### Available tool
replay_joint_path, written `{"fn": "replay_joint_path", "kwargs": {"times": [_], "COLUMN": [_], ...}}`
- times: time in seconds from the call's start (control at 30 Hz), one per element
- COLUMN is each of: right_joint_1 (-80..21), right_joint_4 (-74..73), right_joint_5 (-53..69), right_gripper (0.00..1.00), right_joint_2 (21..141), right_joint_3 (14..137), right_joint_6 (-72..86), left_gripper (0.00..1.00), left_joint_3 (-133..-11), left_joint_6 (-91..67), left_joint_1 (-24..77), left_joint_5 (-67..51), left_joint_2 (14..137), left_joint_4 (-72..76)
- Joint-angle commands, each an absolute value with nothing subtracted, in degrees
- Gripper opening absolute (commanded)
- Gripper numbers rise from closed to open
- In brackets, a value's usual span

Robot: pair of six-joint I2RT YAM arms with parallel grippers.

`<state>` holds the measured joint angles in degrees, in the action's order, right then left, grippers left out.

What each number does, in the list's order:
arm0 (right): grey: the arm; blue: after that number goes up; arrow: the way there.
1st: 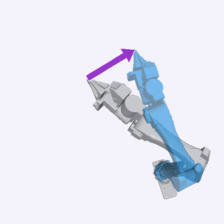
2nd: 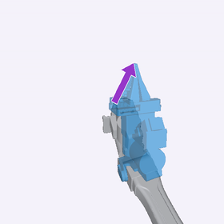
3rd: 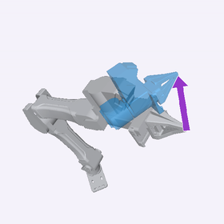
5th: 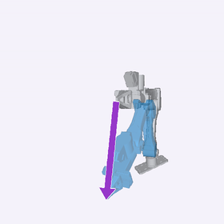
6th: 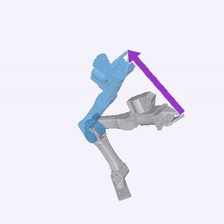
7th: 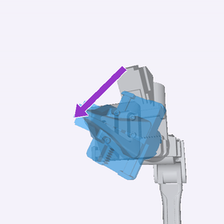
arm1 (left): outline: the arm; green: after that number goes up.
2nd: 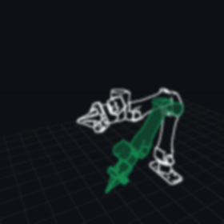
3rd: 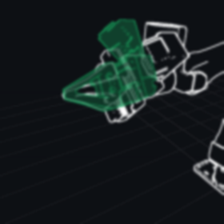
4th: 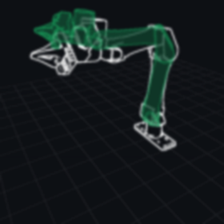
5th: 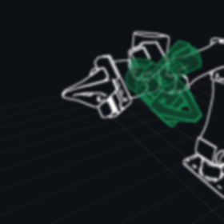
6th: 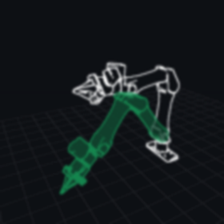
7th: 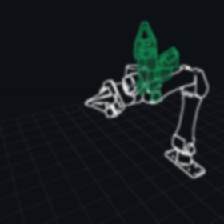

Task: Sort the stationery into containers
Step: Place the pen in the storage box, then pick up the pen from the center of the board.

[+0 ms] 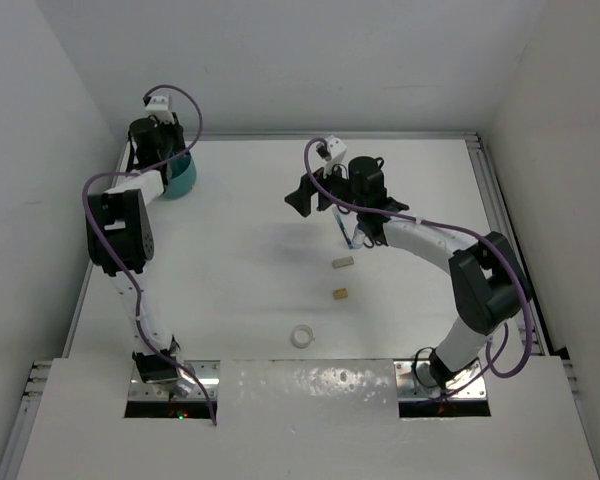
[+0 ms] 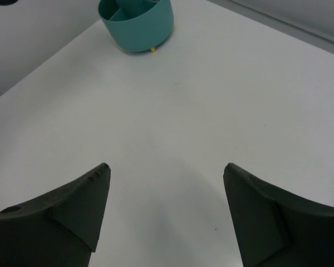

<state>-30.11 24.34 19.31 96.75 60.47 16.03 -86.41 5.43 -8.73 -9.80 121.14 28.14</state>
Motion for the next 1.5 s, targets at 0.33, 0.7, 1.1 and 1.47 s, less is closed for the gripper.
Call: {"fn": "replay_joint_path", "kwargs": {"times": [0.33, 0.7, 1.1, 1.47], "right_joint_1": [-29.79, -28.48, -27.34, -27.16], "right_joint_4": [6.35, -14.03, -32.34, -36.04], "right_joint_5": [6.61, -8.43, -13.44, -15.73], "right_gripper": [0.45, 0.45, 0.30, 0.34], "right_joint_2": [98.17, 105.20, 122.60, 126.91], "right_joint_3": [71.52, 80.32, 97.03, 98.00], "right_joint_6": [12.74, 16.00, 16.35, 18.19], "left_gripper": [0.51, 0.53, 0.53, 0.54], "left_joint_3": [-92.55, -95.10, -84.99, -80.86], "left_joint_6": [2.28, 7.99, 18.19, 11.52], "left_joint_1": [-9.67, -8.79, -4.13, -3.43], "left_joint_5": [-9.84, -10.55, -29.69, -32.87], "left_joint_2": [118.48, 111.98, 96.86, 93.25], "left_joint_4": [24.35, 16.18, 2.56, 0.88]}}
